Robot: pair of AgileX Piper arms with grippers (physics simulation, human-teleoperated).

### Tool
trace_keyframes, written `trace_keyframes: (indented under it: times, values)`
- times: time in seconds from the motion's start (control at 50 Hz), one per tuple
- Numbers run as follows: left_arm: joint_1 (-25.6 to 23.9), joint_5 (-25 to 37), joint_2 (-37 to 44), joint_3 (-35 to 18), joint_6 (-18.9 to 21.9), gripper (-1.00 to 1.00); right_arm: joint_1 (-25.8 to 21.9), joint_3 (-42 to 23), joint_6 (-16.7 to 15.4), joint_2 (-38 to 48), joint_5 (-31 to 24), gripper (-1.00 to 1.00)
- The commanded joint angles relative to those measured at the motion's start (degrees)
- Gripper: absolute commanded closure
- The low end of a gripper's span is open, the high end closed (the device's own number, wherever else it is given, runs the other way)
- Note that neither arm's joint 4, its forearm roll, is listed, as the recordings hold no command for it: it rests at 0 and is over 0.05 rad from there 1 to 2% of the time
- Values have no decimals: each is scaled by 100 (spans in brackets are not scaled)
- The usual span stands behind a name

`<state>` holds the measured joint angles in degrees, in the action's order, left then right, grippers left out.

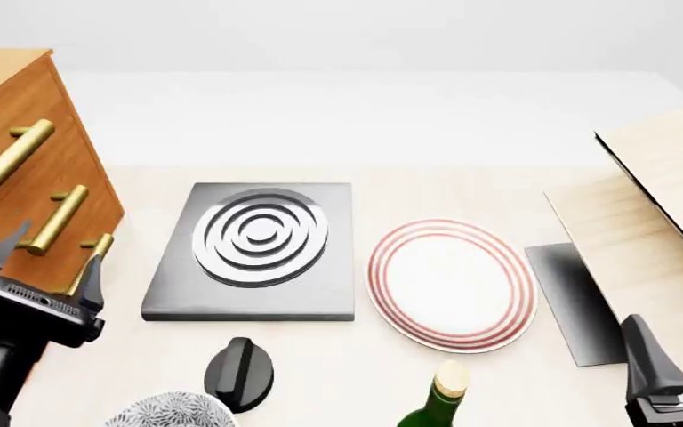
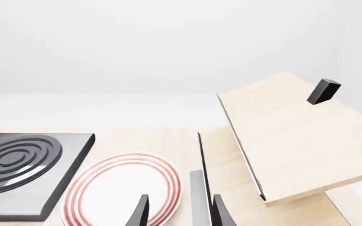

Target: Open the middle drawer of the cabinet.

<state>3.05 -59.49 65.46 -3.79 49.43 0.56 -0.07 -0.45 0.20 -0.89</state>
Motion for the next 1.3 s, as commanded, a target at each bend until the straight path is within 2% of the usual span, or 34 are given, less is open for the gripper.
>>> trace_keyframes:
  times: [0.02,0.1,0.5,0.8,1.3]
  values:
    - [99,-804,481,96,208,-100,-7,7,15,-20,-19,-100]
    - [135,-1017,624,115,310,-100,-6,7,15,-20,-19,-100]
    - [314,-1041,587,14,663,-100,-4,7,16,-20,-18,-100]
    - [250,-1041,1149,-245,927,-100,-3,7,17,-20,-18,-100]
    - [584,-1041,1822,-683,922,-100,2,7,18,-20,-19,-100]
